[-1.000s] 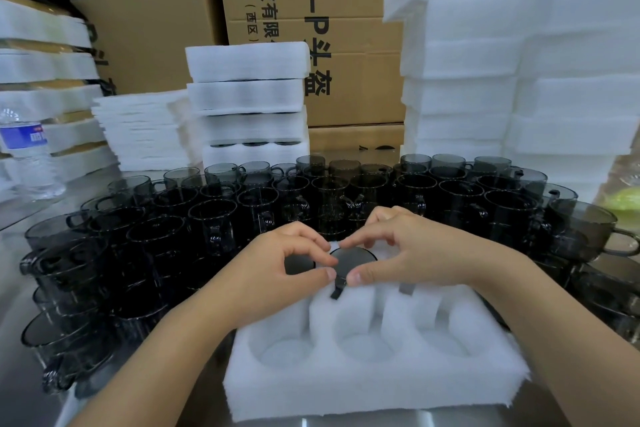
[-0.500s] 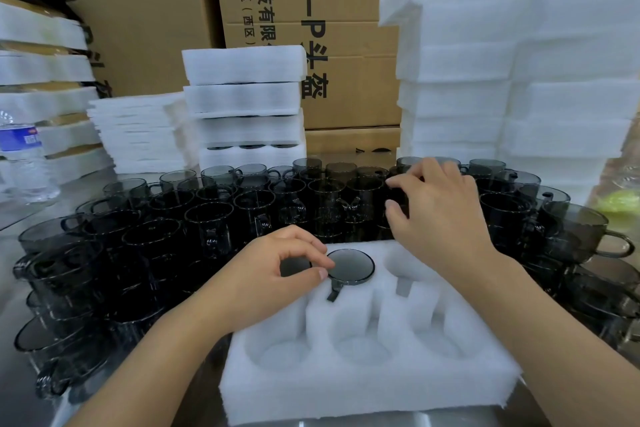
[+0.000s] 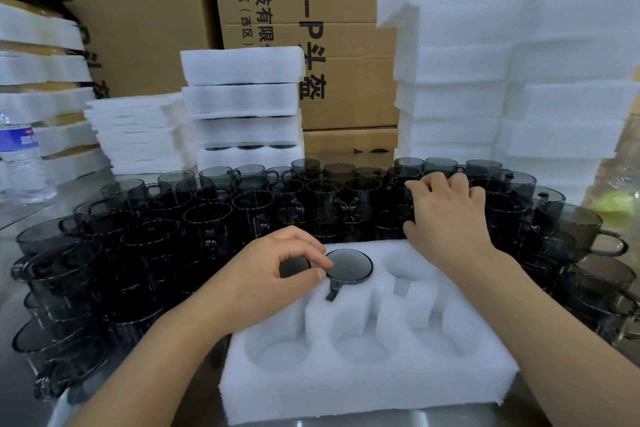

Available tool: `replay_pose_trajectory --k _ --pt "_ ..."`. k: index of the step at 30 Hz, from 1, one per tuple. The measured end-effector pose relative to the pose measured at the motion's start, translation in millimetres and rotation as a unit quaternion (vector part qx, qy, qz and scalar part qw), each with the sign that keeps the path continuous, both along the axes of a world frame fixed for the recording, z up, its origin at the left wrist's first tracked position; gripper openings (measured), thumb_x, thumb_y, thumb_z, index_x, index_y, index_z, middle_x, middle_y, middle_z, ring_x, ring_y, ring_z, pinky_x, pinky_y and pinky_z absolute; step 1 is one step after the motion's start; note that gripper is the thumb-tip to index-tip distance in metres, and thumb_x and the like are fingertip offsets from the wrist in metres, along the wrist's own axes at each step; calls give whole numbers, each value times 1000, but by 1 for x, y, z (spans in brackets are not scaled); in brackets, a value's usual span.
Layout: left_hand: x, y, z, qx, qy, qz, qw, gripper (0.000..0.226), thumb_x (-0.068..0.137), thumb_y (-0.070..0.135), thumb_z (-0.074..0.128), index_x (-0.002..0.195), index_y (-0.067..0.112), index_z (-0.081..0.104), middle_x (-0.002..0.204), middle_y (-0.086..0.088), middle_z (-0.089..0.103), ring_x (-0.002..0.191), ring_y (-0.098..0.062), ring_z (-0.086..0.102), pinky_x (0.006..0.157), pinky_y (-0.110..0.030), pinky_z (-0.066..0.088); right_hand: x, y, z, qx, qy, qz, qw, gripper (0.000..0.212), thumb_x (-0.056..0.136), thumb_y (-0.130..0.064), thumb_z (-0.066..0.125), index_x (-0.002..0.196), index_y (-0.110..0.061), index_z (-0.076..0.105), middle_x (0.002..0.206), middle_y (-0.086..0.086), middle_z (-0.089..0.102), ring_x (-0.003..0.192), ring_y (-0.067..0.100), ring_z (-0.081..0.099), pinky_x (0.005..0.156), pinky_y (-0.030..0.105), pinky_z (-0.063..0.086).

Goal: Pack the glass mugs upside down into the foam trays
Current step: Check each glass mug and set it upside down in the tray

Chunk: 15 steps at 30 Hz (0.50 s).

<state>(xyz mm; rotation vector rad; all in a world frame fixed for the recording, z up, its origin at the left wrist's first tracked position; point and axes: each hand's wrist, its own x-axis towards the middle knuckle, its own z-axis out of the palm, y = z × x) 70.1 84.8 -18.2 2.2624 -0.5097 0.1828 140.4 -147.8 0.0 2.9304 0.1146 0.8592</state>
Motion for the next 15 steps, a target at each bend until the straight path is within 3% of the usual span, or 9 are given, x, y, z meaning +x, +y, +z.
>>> replay_pose_trajectory --k 9,15 --pt "0 0 0 11 -3 -1 1000 18 87 32 64 90 49 69 110 31 55 99 -1 58 92 -31 48 5 -4 -2 -5 -23 14 1000 47 87 -14 55 131 -22 43 123 -3 50 105 25 39 77 34 22" --pt "0 0 0 11 -3 -2 1000 19 88 31 64 91 48 69 110 30 55 99 -3 59 92 -31 49 4 -3 -1 -4 -25 21 999 44 87 -18 57 129 -22 45 120 -2 50 106 25 40 82 35 27"
